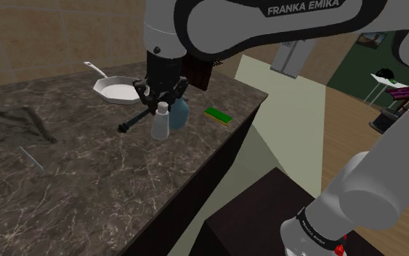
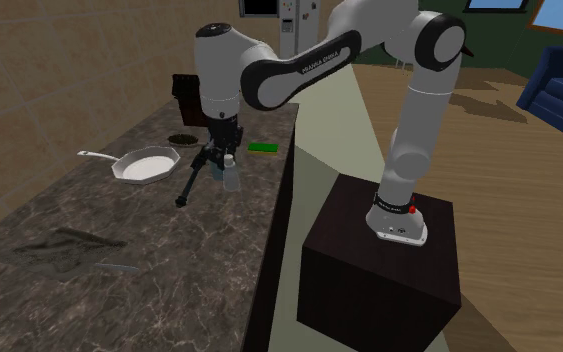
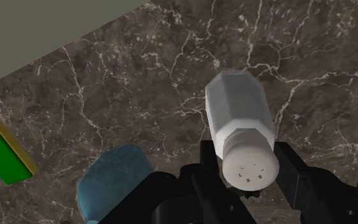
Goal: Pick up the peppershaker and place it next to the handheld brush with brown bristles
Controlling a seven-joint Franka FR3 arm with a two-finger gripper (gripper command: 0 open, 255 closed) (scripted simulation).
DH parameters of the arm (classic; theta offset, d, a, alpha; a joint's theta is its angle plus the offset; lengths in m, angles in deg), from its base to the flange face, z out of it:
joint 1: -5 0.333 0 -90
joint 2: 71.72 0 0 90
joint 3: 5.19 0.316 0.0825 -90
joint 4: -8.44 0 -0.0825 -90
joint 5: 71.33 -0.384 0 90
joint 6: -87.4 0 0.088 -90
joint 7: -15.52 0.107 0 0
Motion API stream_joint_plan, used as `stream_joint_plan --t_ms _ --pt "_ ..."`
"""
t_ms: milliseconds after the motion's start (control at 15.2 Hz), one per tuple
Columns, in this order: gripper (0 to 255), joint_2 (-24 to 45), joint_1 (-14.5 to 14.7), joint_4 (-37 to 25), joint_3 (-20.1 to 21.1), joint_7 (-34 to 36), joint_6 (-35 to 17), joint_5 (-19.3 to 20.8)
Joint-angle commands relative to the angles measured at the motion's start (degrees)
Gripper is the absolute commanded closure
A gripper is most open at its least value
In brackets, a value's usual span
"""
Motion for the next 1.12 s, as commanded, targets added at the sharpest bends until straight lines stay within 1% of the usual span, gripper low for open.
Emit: stream_joint_plan --t_ms 0,396,726,1056 --pt "255 -0.25 -0.02 -1.26 -0.01 -0.37 1.44 -0.25" --pt "255 -0.57 -0.01 -4.91 0.0 -1.1 5.29 -0.64" --pt "255 0.66 -3.2 -6.01 -3.16 -7.32 4.32 -0.33" --pt "255 3.35 -6.18 -8.88 -6.0 -13.03 3.87 0.46"
